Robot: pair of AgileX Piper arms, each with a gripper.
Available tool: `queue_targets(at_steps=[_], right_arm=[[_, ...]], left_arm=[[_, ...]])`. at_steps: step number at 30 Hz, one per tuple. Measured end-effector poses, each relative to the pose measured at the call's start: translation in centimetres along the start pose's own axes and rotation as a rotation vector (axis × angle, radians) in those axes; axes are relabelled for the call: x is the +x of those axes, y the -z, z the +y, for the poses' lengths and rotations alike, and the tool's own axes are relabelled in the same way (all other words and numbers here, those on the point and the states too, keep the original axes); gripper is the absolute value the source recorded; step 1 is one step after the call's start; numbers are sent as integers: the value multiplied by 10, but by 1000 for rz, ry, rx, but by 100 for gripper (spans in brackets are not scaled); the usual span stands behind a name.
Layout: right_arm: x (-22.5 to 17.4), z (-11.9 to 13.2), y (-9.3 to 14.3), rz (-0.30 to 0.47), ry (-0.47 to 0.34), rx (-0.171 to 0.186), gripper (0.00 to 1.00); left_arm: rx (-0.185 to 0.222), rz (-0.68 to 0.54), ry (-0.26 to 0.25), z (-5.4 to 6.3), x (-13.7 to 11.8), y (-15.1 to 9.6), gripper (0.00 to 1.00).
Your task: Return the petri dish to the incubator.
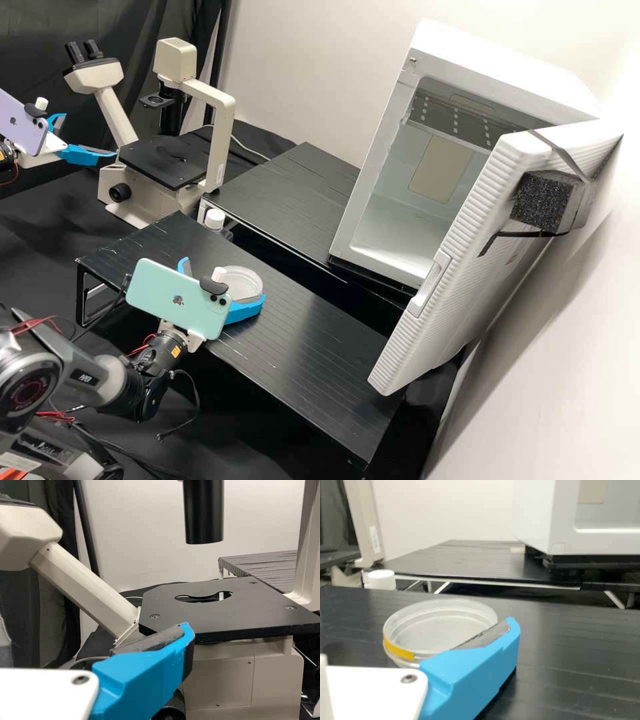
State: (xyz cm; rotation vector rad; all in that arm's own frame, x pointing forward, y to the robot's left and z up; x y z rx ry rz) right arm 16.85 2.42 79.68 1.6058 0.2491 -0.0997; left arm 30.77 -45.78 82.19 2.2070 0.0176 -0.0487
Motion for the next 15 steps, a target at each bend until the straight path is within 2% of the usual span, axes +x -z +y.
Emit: queue_targets(at_steps=[5, 11, 15], right_arm=[[-2, 7, -6, -15, -37, -19, 100], [-5, 12, -12, -30, -36, -42, 100], [-4, 12, -15, -26, -36, -34, 100]], left_arm=[[0, 0, 0, 0, 0, 0, 100], [0, 0, 0, 0, 0, 0, 100], [0, 0, 0, 0, 0, 0, 100]])
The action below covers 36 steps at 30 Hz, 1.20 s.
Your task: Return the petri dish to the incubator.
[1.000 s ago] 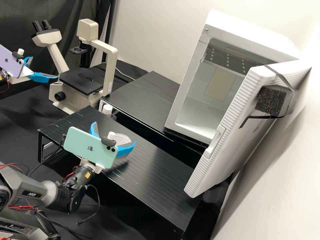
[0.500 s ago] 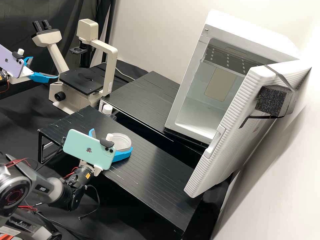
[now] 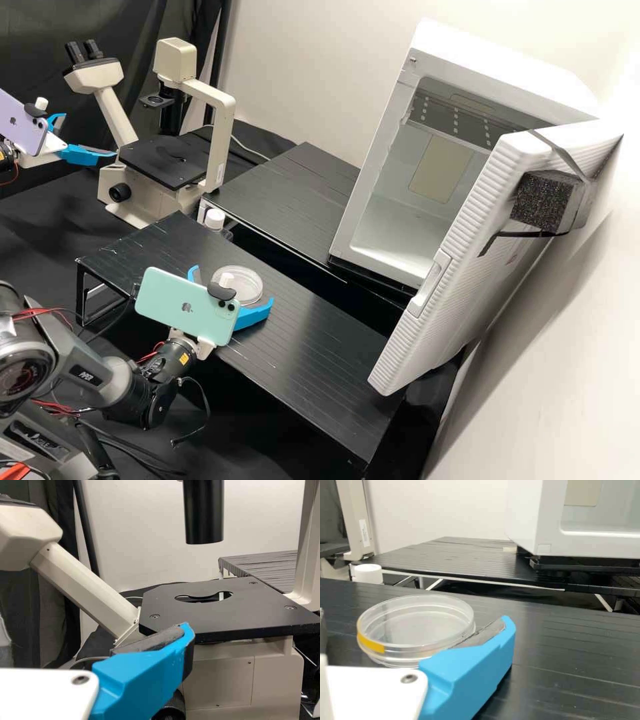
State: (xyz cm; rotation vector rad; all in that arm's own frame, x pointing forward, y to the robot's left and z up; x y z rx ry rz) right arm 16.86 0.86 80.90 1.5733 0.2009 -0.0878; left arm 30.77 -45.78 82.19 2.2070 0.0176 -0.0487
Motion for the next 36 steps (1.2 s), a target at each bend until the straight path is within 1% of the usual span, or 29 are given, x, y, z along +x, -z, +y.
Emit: queue_targets(at_steps=[3, 4, 8, 10, 12, 13, 19, 23, 24, 30, 36], right_arm=[[3, -2, -1, -4, 5, 17, 100], [3, -3, -1, -6, 5, 17, 0], [7, -6, 2, -5, -16, 14, 0], [8, -7, 4, -3, -23, 3, 0], [9, -8, 5, -6, -35, 11, 0], [9, -8, 6, -7, -36, 9, 0], [13, -12, 4, -37, -46, -6, 0], [16, -14, 5, -47, -73, -13, 0], [17, -16, 5, -48, -74, -11, 0], [18, -18, 6, -57, -82, -23, 0], [19, -19, 7, -50, -88, -20, 0]], left_arm=[[0, 0, 0, 0, 0, 0, 100], [0, 0, 0, 0, 0, 0, 100], [0, 0, 0, 0, 0, 0, 100], [0, 0, 0, 0, 0, 0, 100], [0, 0, 0, 0, 0, 0, 100], [0, 0, 0, 0, 0, 0, 100], [0, 0, 0, 0, 0, 0, 100], [0, 0, 0, 0, 0, 0, 100], [0, 0, 0, 0, 0, 0, 100], [0, 0, 0, 0, 0, 0, 100], [0, 0, 0, 0, 0, 0, 100]])
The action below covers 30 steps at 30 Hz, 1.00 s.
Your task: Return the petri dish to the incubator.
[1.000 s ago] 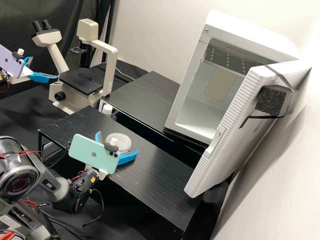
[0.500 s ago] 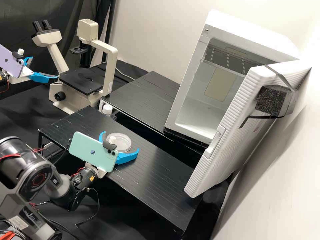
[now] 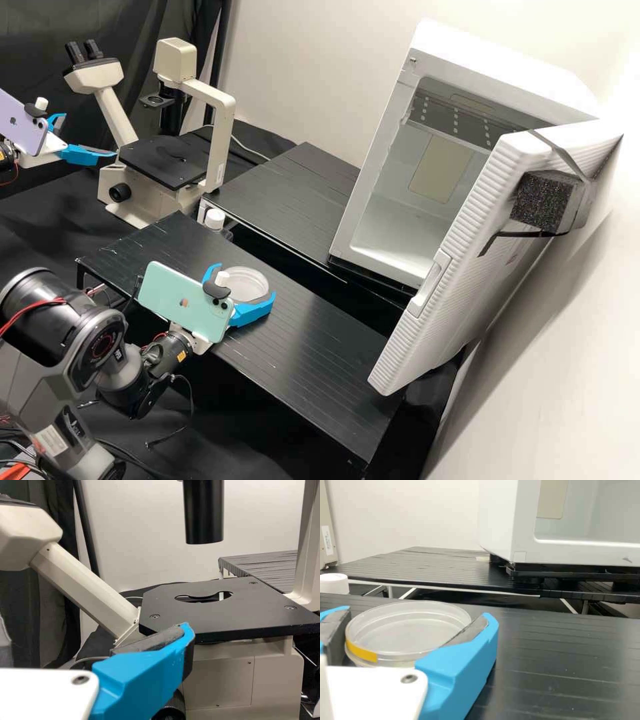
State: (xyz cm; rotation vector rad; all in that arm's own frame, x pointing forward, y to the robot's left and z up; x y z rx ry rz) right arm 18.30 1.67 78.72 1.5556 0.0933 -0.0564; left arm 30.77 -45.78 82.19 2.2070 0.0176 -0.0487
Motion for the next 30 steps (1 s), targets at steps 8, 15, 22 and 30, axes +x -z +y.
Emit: queue_targets(at_steps=[8, 15, 22, 30], right_arm=[[1, 3, -3, 0, -14, -8, 0], [-7, 23, -20, 46, -4, -11, 0], [-27, 58, -35, -61, -211, 54, 0], [-2, 96, -49, -91, -353, 91, 0]], left_arm=[[0, 0, 0, 0, 0, 0, 100], [0, 0, 0, 0, 0, 0, 100], [0, 0, 0, 0, 0, 0, 100], [0, 0, 0, 0, 0, 0, 100]])
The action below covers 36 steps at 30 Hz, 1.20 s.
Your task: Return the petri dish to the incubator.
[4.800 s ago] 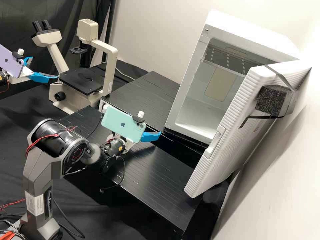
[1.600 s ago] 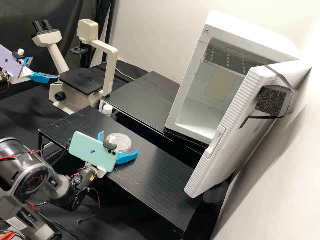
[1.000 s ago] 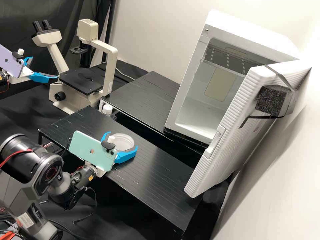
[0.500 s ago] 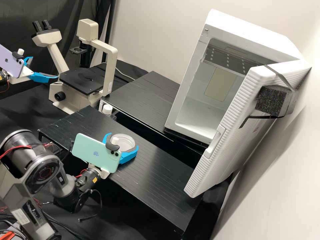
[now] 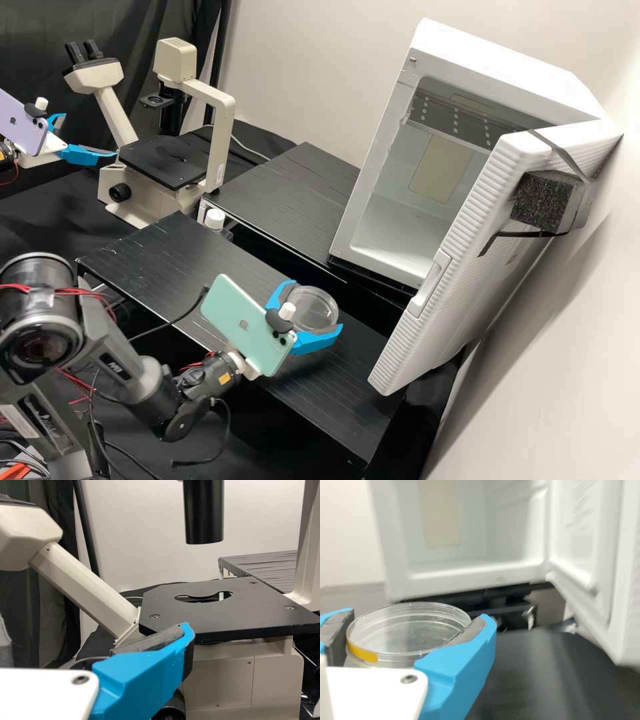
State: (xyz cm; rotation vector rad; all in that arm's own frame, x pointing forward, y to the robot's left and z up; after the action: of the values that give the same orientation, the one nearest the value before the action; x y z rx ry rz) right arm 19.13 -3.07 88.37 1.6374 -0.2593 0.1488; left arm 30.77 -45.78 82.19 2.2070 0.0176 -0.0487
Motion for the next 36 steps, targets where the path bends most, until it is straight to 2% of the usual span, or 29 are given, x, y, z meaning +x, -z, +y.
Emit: queue_targets(at_steps=[5, 9, 12, 20, 24, 28, 34, 36], right_arm=[[43, 12, 2, 28, -68, 17, 0], [75, 17, 6, 63, -110, 3, 0], [98, 19, 11, 79, -129, 10, 0], [159, 24, 30, 72, -170, -42, 0], [190, 22, 37, 55, -146, -83, 0], [215, 17, 33, 21, -111, -97, 0], [249, 9, 19, -52, -55, -94, 0], [257, 5, 13, -77, -34, -74, 0]], left_arm=[[0, 0, 0, 0, 0, 0, 100], [0, 0, 0, 0, 0, 0, 100], [0, 0, 0, 0, 0, 0, 100], [0, 0, 0, 0, 0, 0, 100], [0, 0, 0, 0, 0, 0, 100], [0, 0, 0, 0, 0, 0, 100], [0, 0, 0, 0, 0, 0, 100], [0, 0, 0, 0, 0, 0, 100]])
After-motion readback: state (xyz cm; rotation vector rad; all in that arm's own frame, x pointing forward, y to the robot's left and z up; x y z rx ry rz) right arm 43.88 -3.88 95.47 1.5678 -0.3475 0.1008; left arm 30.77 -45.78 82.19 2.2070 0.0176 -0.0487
